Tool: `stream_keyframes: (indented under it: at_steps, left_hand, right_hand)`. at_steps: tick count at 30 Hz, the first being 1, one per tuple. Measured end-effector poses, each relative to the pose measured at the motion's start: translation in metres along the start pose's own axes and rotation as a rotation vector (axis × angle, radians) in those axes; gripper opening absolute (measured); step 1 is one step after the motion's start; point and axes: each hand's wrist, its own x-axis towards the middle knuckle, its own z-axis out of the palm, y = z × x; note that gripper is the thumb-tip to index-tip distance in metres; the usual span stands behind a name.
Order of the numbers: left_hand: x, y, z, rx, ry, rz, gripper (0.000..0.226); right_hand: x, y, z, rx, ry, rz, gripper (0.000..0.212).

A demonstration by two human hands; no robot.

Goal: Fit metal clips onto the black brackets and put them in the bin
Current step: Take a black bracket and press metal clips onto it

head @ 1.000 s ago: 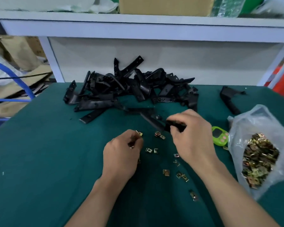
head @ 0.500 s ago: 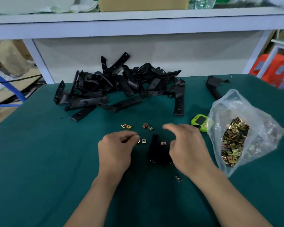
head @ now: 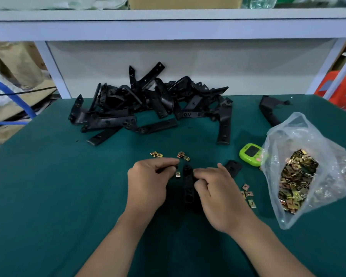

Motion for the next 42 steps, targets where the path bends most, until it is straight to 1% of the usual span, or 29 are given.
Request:
stream_keyframes:
  at_steps: [2, 5, 9, 13, 18, 22, 24, 25, 27, 28, 31, 34, 37, 39, 42]
  left_hand:
    - [0.002, -0.001, -0.002, -0.083, -0.016, -0.042, 0.034]
    - [0.006, -0.003, -0.003, -0.231, -0.04, -0.103, 0.039]
    - [0.005, -0.002, -0.003, -0.307, -0.035, -0.1, 0.042]
    - [0.004, 0.0, -0.004, -0.268, -0.018, -0.066, 0.041]
    - [0.0, 0.001, -0.007, -0.207, -0.025, -0.046, 0.036]
    - [-0.003, 0.003, -0.008, -0.152, -0.021, -0.022, 0.023]
    - [-0.003, 0.003, -0.007, -0.129, -0.003, -0.035, 0.013]
    - [-0.005, 0.003, -0.007, -0.107, 0.003, -0.054, 0.012]
    - [-0.008, 0.002, -0.007, -0.089, 0.021, -0.089, 0.026]
    - [-0.01, 0.002, -0.007, -0.101, 0.028, -0.101, 0.028]
    - [-0.012, 0.004, -0.008, -0.105, 0.048, -0.101, 0.022]
    - [-0.011, 0.003, -0.011, -0.024, 0.039, -0.084, 0.023]
    - [-0.01, 0.003, -0.012, -0.005, -0.001, -0.043, 0.028]
    - [-0.01, 0.004, -0.011, -0.024, -0.035, -0.011, 0.027]
    - [-0.012, 0.005, -0.01, -0.042, -0.071, -0.013, 0.024]
  right_hand:
    - [0.0, -0.001, 0.001, 0.123, 0.021, 0.028, 0.039]
    - [0.002, -0.001, -0.001, 0.216, 0.024, 0.04, 0.047]
    - [0.002, 0.001, 0.0, 0.318, 0.039, 0.091, 0.046]
    - [0.003, -0.004, 0.0, 0.399, 0.099, 0.101, 0.047]
    - [0.002, -0.008, -0.002, 0.406, 0.13, 0.061, 0.049]
    - [0.001, -0.011, -0.002, 0.419, 0.174, 0.009, 0.049]
    - [0.001, -0.011, 0.0, 0.387, 0.167, -0.012, 0.049]
    - [0.0, -0.012, 0.0, 0.376, 0.154, -0.015, 0.048]
    - [-0.002, -0.014, -0.001, 0.368, 0.16, -0.032, 0.044]
    - [-0.003, -0.015, -0.001, 0.363, 0.172, -0.04, 0.041]
    - [-0.002, -0.015, -0.003, 0.367, 0.185, -0.063, 0.035]
    - [-0.003, -0.017, -0.004, 0.386, 0.147, -0.103, 0.039]
    - [-0.005, -0.015, 0.0, 0.351, 0.13, -0.125, 0.041]
    - [-0.003, -0.013, 0.003, 0.34, 0.087, -0.117, 0.042]
    - [0.0, -0.01, 0.004, 0.318, 0.061, -0.097, 0.041]
